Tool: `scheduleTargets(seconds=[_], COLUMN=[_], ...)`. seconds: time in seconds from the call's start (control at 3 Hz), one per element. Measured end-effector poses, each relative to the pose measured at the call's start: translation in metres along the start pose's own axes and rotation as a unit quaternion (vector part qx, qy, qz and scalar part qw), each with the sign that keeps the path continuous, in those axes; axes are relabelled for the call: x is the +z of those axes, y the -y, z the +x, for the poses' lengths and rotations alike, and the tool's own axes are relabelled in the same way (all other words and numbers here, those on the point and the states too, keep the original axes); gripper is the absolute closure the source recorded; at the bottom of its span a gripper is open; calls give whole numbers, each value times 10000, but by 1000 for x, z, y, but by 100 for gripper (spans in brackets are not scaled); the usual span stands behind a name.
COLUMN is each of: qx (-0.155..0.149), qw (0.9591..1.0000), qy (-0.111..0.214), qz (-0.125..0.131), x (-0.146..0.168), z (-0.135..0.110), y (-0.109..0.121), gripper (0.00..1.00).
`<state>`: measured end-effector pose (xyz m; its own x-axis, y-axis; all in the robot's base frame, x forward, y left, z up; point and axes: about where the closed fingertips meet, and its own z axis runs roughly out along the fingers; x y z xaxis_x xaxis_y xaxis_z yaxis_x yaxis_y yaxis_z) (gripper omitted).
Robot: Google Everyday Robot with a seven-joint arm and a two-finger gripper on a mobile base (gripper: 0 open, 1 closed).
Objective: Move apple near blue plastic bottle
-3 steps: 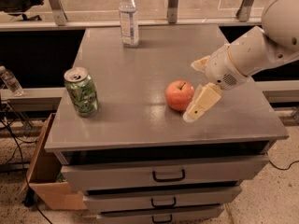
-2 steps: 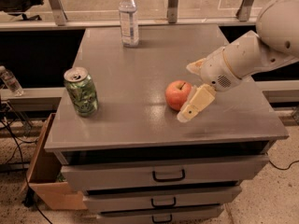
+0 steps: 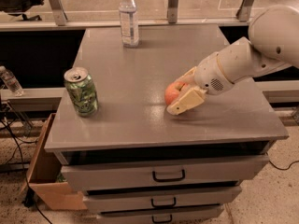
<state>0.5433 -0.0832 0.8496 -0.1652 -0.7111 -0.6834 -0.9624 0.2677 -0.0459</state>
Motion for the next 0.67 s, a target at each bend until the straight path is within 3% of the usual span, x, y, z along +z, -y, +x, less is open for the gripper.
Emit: scheduleTargets(seconds=[0.67], qx=[-106], qw=[9998], qy=[121], qz=[105], x=[-11], z=[-16], y=[2], gripper=[83])
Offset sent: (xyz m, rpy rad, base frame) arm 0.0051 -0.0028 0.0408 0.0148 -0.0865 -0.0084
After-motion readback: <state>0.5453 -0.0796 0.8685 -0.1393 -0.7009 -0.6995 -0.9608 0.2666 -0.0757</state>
